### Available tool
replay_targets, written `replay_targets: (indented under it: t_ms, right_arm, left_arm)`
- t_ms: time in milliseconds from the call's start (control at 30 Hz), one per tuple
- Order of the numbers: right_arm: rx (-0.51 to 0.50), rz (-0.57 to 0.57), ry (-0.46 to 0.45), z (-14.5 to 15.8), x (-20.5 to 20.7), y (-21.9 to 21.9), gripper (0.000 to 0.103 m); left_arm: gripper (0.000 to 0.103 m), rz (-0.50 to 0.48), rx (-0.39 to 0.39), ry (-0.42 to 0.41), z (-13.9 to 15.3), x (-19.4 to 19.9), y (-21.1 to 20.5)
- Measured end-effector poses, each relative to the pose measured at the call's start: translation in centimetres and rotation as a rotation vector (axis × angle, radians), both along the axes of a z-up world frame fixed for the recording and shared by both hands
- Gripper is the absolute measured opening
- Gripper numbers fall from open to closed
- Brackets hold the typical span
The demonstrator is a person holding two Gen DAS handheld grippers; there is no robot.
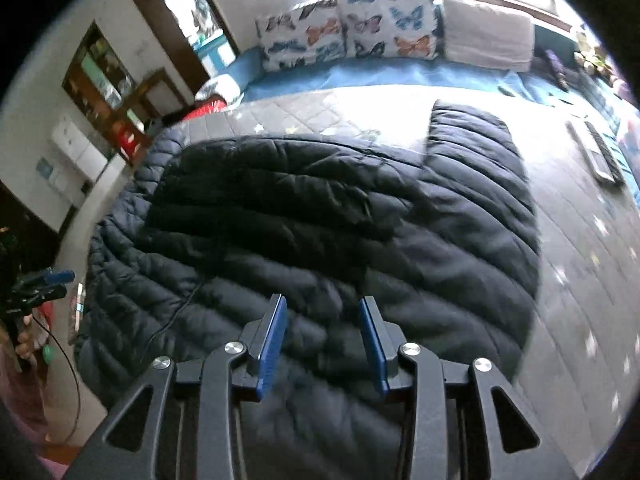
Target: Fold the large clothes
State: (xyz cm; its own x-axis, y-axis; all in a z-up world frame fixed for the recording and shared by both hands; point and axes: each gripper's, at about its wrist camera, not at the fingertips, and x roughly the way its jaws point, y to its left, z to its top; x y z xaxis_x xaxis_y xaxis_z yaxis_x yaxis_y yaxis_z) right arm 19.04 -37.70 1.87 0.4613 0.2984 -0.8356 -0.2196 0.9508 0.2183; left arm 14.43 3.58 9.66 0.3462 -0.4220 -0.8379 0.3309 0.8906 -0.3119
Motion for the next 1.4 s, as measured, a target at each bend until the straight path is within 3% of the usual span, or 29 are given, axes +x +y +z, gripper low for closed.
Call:
replay_targets:
  t_ms: [167,300,500,600,733,800,833,900,1000,1100,1400]
  right_arm:
    - [-0.164,-0.052,0.017,-2.6,3.1,0.1,0.041]
    - [-0.434,-0.181,0.055,-3.8,2.0,-1.6,0.041]
    - [-0.422,-0.311,0.208,-5.5,-2.1,-6.6,0.041]
    - [-0.360,-0.306,0.210,-4.7,-3.5,-7.5,0.041]
    - [-0.098,-0.278,0.179,-2.3,-3.3,-8.6,0.043]
    - [0.020,-0.255,0.171,-1.6,-2.5,-8.7,0.049]
    - [0.073,-0.242,0.167,-1.3,-1.9,-8.7,0.052]
    - [0.114,-0.237,0.162,-1.1,-0.8,-8.6,0.058]
    - [0.200,-0.243,0.173,-1.6,1.4,-9.0,0.059]
    - [0.286,-0.271,0.180,-2.5,3.4,-9.6,0.059]
    - [0.451,-0.391,0.158,-5.8,7.1,-12.3,0.059]
  left_arm:
    - [0.058,0.019,0.012,0.050,-2.9,4.4,-1.2]
    - [0.058,0.041,0.021,0.110,-5.6,6.1,-0.7]
    - [0.058,0.035,0.000,0.120,-6.4,6.6,-0.2]
    - [0.058,0.029,-0.018,0.129,-5.8,6.8,-0.1]
    - [0.060,0.060,-0.019,0.140,-4.1,8.9,0.3]
    - [0.075,0.072,-0.046,0.138,-3.3,10.2,0.7]
    - [0.075,0.086,-0.060,0.130,-2.9,11.1,1.0]
    - [0.075,0.116,-0.087,0.135,-2.6,12.7,1.6]
    - [0.076,0.148,-0.164,0.174,-2.5,15.8,2.5]
    - [0.076,0.177,-0.187,0.185,-2.9,19.1,3.2]
    - [0.076,0.354,-0.273,0.250,-6.9,26.5,6.6]
